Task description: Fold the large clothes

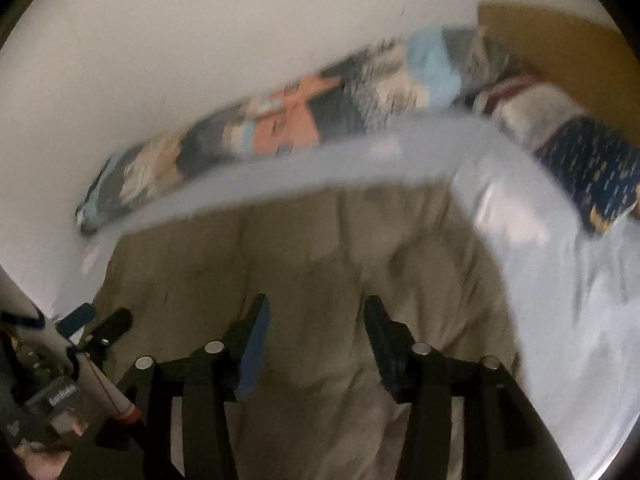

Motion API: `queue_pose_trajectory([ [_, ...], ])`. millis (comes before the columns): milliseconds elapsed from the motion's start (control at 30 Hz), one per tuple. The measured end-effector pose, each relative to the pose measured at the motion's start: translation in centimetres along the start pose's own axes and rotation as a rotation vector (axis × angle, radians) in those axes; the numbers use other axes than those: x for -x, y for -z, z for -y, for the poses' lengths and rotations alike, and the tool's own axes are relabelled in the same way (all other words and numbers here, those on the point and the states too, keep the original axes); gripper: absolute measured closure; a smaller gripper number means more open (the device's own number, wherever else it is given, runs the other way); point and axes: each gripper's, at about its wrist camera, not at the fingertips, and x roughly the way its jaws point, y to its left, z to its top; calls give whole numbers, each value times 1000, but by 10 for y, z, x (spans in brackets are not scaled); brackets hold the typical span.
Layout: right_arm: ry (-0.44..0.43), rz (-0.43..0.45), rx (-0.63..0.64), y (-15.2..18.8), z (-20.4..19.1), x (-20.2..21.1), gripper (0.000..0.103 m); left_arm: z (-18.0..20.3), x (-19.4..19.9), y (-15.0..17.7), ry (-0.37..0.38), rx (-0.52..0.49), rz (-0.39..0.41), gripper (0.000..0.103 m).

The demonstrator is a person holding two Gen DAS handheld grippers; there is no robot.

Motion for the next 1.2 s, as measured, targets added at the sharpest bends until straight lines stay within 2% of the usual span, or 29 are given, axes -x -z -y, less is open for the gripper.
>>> queue_pose_trajectory([
  [167,37,-34,-35,-23,12,-44,46,-20,-47,-14,-70,46,-76,19],
  [267,71,-59,-41,-36,16,-73,46,-27,-76,-14,-58,73,-147,18],
  [367,78,-135,-31,-36,10,-105,46,-27,-89,-14,-60,72,-179,14],
  [433,111,-192,-1,-30,5,-125,41,-25,-95,-14,-62,57,-192,12],
  [533,137,-223,30,-25,3,-140,40,-26,-92,-13,-57,73,-182,12],
  [633,122,-211,15,-27,7,-132,40,-25,-74,-13,-48,99,-154,12],
  [733,106,-156,8,-32,6,-108,40,-24,-49,-12,-31,121,-108,12],
  [867,56,-102,29,-30,-9,-69,40,-17,-6,0,-46,85,-41,12],
  [1000,25,-129,61,-8,-25,-43,40,-13,40,24,-57,40,-9,12],
  [1100,2,-136,107,16,-39,-18,40,-14,69,54,-71,7,-21,12],
  [1200,-5,-134,144,43,-49,6,40,-20,80,76,-101,-1,-59,12],
])
